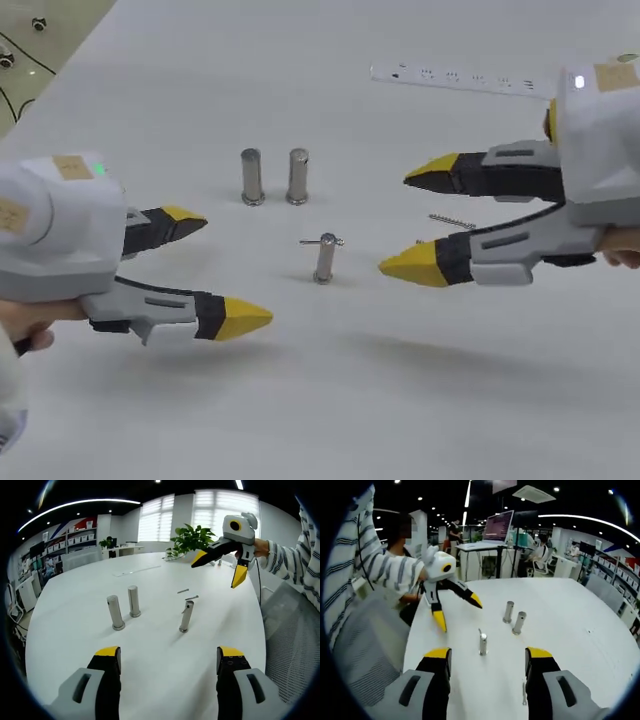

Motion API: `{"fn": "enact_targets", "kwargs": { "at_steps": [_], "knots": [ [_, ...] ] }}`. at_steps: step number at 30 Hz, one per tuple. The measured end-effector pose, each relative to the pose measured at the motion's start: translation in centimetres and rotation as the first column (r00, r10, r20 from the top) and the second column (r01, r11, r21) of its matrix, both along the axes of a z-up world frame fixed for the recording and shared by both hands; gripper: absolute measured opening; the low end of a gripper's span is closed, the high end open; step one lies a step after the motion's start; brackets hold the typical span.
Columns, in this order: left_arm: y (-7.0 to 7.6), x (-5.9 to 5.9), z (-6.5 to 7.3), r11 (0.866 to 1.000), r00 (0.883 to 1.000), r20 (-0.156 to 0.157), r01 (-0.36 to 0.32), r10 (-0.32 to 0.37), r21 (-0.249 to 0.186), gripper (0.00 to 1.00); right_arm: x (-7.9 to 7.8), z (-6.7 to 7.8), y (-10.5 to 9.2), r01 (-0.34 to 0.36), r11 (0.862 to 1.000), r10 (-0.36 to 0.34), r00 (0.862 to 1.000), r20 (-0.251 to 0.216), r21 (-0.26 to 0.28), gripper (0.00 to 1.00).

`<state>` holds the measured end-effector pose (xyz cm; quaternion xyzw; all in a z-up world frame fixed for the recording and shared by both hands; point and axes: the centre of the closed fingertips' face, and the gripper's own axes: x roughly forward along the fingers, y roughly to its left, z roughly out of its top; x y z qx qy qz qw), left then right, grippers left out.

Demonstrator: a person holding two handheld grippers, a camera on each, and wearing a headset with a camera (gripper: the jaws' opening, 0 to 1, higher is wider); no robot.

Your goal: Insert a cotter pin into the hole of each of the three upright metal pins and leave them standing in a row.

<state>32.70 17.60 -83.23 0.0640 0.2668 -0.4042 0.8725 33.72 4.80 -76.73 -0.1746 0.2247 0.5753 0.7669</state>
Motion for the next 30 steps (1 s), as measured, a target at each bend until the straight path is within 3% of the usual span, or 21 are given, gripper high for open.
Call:
{"fn": "enact_targets", "kwargs": {
  "at_steps": [6,14,18,22,25,30],
  "knots": [
    [0.3,0.0,0.0,1.000,1.000,-0.012,0.001,-0.001,0.013,0.80,-1.0,0.0,-3.2,0.098,0.995,-0.098,0.995,-0.029,0.010,0.72],
    [0.8,0.5,0.3,1.000,1.000,-0.015,-0.013,0.013,0.023,0.80,-2.6,0.4,-5.9,0.216,0.974,-0.209,0.974,-0.091,0.069,0.86],
    [1.1,1.1,0.5,0.999,1.000,-0.011,-0.024,0.024,0.037,0.79,-3.1,-0.3,-7.2,0.270,0.962,-0.265,0.959,-0.099,0.041,1.00],
    [1.2,1.6,0.8,0.999,0.999,-0.010,-0.035,0.036,0.033,0.79,-3.5,-0.6,-7.9,0.324,0.943,-0.312,0.939,-0.146,0.069,1.00],
    [1.4,1.9,0.9,0.999,0.999,-0.018,-0.039,0.040,0.037,0.79,-3.7,-0.8,-8.4,0.352,0.933,-0.338,0.928,-0.155,0.079,1.00],
    [2.5,3.0,0.8,0.995,0.998,-0.016,-0.052,0.053,0.087,0.79,-4.2,-1.1,-9.1,0.388,0.919,-0.372,0.912,-0.175,0.072,1.00]
  ]
}}
